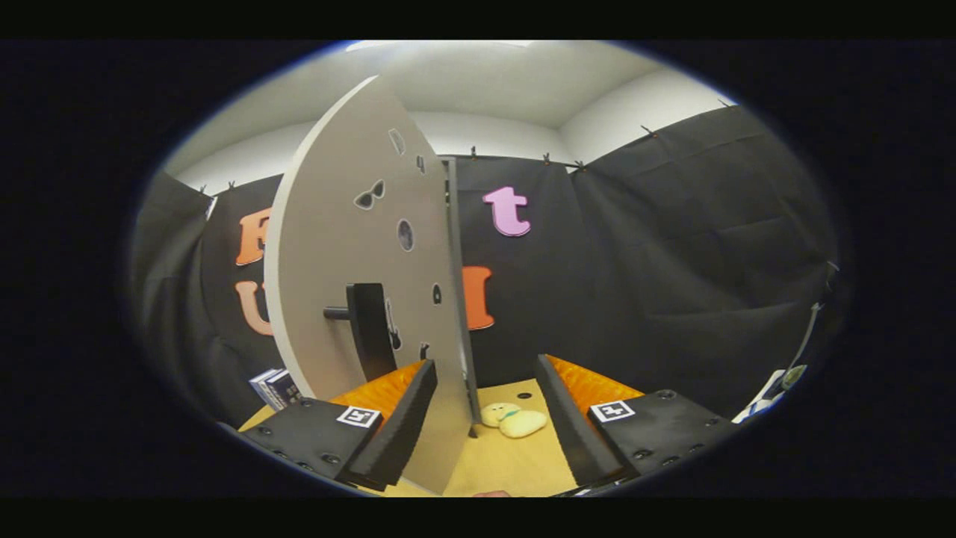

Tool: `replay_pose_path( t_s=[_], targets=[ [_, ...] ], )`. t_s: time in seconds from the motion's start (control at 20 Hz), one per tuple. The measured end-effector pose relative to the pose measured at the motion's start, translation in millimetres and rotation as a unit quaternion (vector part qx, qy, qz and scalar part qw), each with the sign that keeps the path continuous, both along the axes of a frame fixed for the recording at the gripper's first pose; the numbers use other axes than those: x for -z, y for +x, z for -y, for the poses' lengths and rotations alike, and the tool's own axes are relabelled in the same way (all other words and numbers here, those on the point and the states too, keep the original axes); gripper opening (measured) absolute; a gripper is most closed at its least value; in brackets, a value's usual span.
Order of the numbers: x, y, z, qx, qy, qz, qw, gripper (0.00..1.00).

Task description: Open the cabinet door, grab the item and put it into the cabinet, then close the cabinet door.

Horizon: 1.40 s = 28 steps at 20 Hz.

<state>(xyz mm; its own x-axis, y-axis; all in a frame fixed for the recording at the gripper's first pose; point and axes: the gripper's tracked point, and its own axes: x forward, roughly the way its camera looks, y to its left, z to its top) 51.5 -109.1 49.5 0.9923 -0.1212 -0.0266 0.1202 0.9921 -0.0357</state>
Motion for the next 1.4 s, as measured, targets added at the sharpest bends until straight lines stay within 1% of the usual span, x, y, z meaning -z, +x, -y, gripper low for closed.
replay_pose_path(
  t_s=[0.2,0.4,0.6,0.8,0.95,1.15,1.25,1.4],
  targets=[
    [6.8,19.9,-45.3,-0.050,-0.001,-0.007,0.999,0.87],
    [38.1,40.4,-83.5,-0.095,0.018,-0.037,0.995,0.88],
    [45.4,45.4,-104.1,-0.126,0.039,-0.048,0.990,0.88],
    [41.0,49.4,-126.4,-0.151,0.020,-0.049,0.987,0.88],
    [40.1,61.5,-149.2,-0.167,-0.001,-0.055,0.984,0.88],
    [46.6,75.8,-185.9,-0.206,-0.012,-0.054,0.977,0.88],
    [47.6,81.4,-194.0,-0.212,-0.008,-0.051,0.976,0.89],
    [45.1,102.0,-196.0,-0.199,0.005,-0.038,0.979,0.88]
  ],
)
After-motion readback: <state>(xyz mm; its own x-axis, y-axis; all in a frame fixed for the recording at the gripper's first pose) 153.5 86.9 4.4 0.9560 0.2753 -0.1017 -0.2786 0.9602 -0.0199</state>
